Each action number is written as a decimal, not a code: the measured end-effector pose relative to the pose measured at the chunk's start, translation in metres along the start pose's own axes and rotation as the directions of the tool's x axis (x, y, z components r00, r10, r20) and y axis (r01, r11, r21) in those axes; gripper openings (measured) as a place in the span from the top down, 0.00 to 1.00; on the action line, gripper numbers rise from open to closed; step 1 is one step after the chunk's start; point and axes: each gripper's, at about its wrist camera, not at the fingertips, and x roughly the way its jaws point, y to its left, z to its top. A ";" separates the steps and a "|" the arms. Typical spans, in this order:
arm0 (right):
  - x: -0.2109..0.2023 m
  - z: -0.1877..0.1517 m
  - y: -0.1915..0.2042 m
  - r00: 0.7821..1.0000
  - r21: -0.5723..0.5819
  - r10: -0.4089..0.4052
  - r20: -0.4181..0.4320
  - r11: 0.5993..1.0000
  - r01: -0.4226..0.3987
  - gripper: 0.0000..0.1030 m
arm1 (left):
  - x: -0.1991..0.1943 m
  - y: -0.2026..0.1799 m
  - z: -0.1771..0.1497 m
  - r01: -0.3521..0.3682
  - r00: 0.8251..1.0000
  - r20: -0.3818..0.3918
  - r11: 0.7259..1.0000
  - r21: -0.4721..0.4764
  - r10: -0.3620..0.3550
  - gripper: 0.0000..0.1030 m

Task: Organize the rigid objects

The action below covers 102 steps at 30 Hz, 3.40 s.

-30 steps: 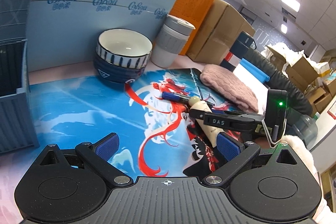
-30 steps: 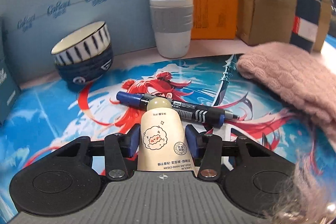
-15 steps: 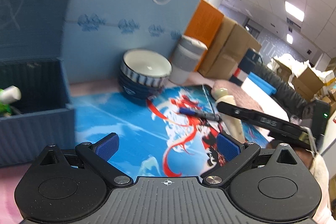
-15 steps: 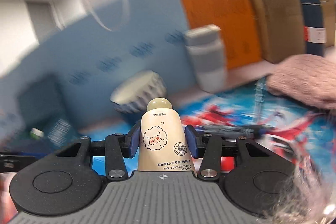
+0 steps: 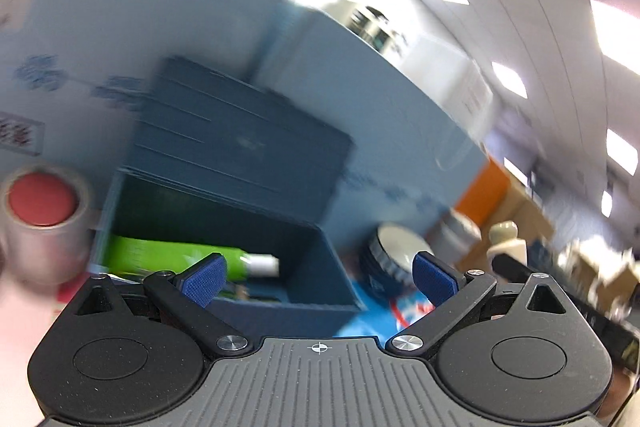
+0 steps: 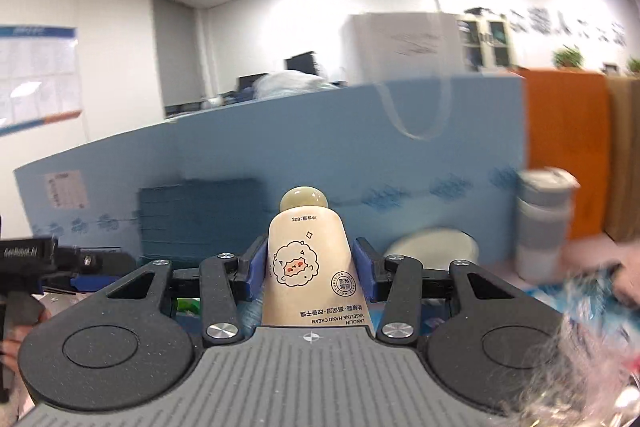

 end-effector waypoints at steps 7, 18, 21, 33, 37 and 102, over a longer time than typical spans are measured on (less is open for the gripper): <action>0.058 0.016 0.066 0.993 -0.122 0.115 -0.002 0.986 -0.115 0.58 | -0.018 0.038 0.019 0.025 0.998 0.059 0.993 -0.119 -0.018 0.03; 0.144 -0.012 0.128 0.984 -0.252 0.172 0.035 0.955 -0.158 0.58 | -0.034 0.066 0.024 0.087 0.992 0.112 0.970 -0.226 -0.063 0.01; 0.154 -0.025 0.138 0.990 -0.345 0.135 0.044 0.932 -0.111 0.58 | -0.034 0.072 0.025 0.090 0.991 0.115 0.965 -0.247 -0.063 0.01; 0.175 -0.064 0.155 0.990 -0.586 0.132 -0.046 0.799 -0.134 0.59 | -0.026 0.077 0.024 0.087 0.993 0.097 0.961 -0.262 -0.063 0.01; 0.175 -0.063 0.151 0.985 -0.561 0.157 -0.075 0.810 -0.172 0.59 | -0.025 0.077 0.024 0.086 0.994 0.094 0.961 -0.262 -0.063 0.01; 0.050 -0.108 0.050 0.912 0.045 -0.119 0.393 0.993 0.110 0.00 | 0.003 -0.027 -0.094 -0.713 0.584 0.681 0.680 0.172 0.441 0.00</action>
